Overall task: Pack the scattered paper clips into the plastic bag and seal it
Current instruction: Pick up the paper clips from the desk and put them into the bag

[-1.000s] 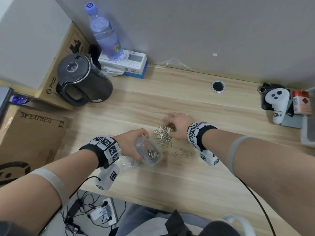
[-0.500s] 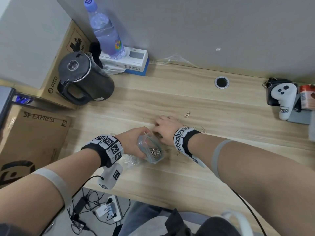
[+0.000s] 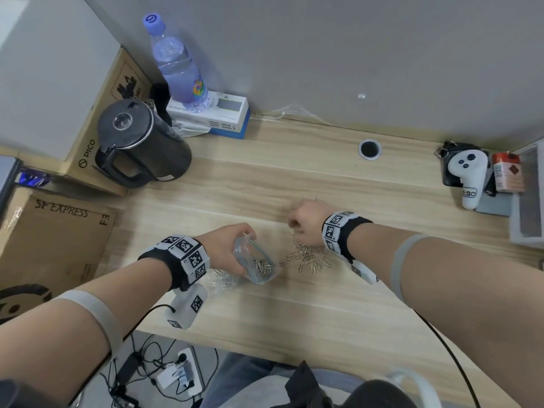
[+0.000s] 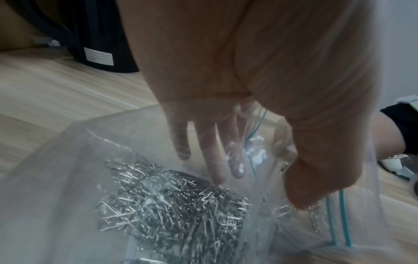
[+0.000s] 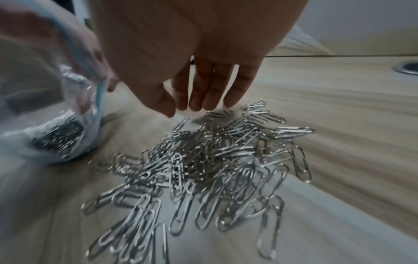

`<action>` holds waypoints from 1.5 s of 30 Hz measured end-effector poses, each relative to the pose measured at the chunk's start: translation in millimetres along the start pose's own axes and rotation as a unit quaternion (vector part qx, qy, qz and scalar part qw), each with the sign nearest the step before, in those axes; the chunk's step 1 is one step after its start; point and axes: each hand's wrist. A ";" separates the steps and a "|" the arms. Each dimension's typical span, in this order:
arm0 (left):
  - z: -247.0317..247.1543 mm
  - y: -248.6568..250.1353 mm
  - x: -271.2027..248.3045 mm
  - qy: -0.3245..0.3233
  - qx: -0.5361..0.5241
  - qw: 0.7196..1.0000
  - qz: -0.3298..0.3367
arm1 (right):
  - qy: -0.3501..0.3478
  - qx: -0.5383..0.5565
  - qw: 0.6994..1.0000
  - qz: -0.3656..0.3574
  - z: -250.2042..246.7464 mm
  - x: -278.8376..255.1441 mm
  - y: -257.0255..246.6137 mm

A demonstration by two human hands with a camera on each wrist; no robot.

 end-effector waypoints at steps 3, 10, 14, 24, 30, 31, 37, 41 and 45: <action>1.3 -2.0 1.0 -0.001 0.001 1.000 -0.001 | 0.105 0.017 0.993 0.054 -3.8 1.9 10.2; 2.9 -4.5 3.4 -0.001 0.002 1.000 -0.002 | 0.078 0.037 0.994 0.065 8.6 -8.4 18.3; 3.9 -0.4 4.2 -0.005 0.014 1.000 -0.003 | 0.054 0.036 0.997 0.037 17.9 -18.3 16.0; 5.3 6.3 -2.1 0.008 0.028 1.000 0.006 | 0.060 0.014 0.998 0.010 29.8 -18.2 0.7; 5.3 10.0 -4.2 0.004 0.034 0.999 0.007 | 0.065 0.019 0.997 0.029 32.5 -28.7 3.2; 5.0 10.8 -4.3 0.002 0.036 0.999 0.006 | 0.073 0.040 0.996 0.034 31.2 -31.7 6.9; 4.3 11.8 -4.1 -0.003 0.051 0.999 0.004 | 0.179 0.099 0.967 0.150 16.5 -45.4 38.4; 5.1 10.2 -2.4 -0.001 0.062 0.998 0.004 | 0.151 0.082 0.970 0.170 22.9 -51.1 45.9; 6.9 6.3 0.5 -0.007 0.062 0.998 0.006 | 0.121 0.074 0.981 0.136 33.4 -51.3 35.1</action>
Point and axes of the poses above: each hand's wrist, its own x-axis towards the middle knuckle, its own z-axis out of the palm, y = z × x, and after that the axes turned 13 degrees about x, right-handed
